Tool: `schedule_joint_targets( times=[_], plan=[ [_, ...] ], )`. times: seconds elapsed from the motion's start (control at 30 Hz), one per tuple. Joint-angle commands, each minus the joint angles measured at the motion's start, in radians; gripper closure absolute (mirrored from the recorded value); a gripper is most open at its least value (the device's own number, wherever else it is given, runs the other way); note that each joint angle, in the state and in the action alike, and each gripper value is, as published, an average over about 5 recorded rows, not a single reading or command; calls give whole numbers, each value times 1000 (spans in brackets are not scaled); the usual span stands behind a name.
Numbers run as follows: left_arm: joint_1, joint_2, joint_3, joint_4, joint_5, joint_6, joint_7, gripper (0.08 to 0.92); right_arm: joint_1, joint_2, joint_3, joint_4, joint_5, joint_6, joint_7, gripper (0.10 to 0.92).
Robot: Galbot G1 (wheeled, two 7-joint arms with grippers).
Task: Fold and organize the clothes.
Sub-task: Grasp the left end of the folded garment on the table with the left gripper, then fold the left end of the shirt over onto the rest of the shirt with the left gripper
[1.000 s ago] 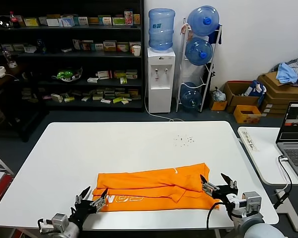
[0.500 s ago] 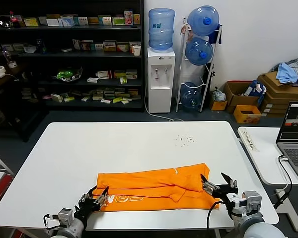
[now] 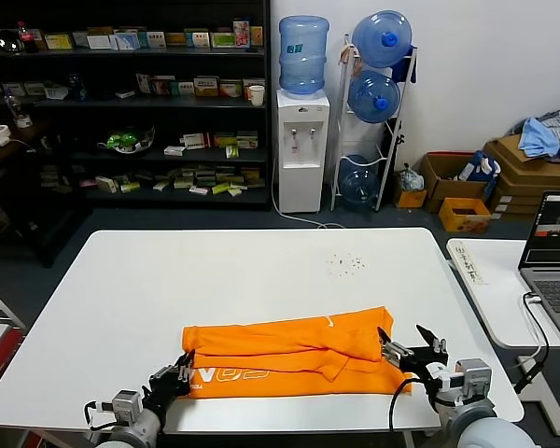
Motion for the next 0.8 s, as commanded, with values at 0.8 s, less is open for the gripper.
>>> schedule_joint_targets(
  times=[0.8],
  plan=[
    [218, 254, -625, 34, 199, 23, 94, 885, 189, 15, -133, -97, 21, 7, 21, 203]
  ],
)
